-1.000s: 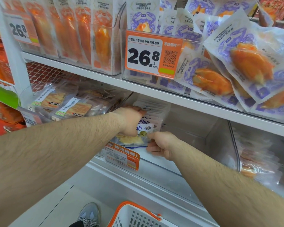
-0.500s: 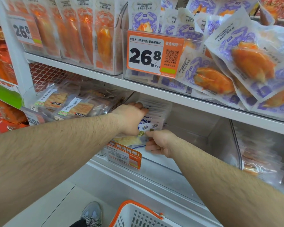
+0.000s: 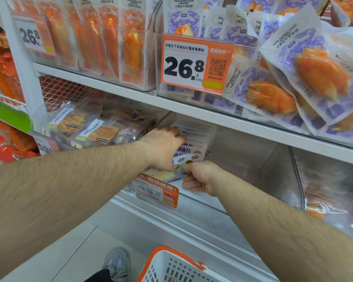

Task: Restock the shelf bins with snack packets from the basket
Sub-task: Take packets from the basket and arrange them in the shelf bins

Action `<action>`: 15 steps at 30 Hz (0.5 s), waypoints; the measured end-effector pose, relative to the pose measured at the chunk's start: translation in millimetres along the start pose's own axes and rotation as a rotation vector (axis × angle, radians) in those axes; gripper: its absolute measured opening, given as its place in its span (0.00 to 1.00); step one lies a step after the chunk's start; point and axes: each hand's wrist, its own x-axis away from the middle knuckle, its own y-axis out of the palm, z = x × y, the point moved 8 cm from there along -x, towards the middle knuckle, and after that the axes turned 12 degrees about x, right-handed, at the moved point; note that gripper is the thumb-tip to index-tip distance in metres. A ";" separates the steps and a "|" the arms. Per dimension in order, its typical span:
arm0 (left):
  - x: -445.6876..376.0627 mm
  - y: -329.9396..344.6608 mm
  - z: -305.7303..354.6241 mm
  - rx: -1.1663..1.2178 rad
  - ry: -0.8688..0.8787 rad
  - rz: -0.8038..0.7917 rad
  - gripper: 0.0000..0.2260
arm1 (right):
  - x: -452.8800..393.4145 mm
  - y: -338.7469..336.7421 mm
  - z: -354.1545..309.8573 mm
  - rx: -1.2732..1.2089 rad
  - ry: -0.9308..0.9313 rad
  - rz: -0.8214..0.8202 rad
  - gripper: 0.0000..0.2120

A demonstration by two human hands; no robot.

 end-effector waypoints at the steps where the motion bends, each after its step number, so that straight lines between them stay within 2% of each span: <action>1: 1.1 -1.4 0.5 0.006 -0.001 -0.002 0.37 | 1.0 0.2 0.0 0.004 0.001 -0.002 0.08; 5: 5.9 -5.7 0.3 0.001 -0.017 -0.007 0.37 | 2.8 0.4 -0.1 0.023 0.001 0.005 0.09; 8: 9.6 -10.7 1.1 0.067 -0.036 0.024 0.27 | 2.6 1.3 -1.2 0.027 -0.007 0.005 0.09; 10: 12.9 -11.0 0.0 0.090 -0.073 -0.021 0.18 | 2.6 1.8 -3.4 0.006 -0.017 0.004 0.10; 13: 15.7 -3.9 -3.3 -0.016 -0.106 -0.119 0.09 | 0.9 0.2 -5.4 0.024 -0.030 0.034 0.11; 15: 15.3 0.6 -5.9 -0.086 -0.123 -0.134 0.08 | -0.8 -0.8 -4.8 0.046 -0.039 0.050 0.14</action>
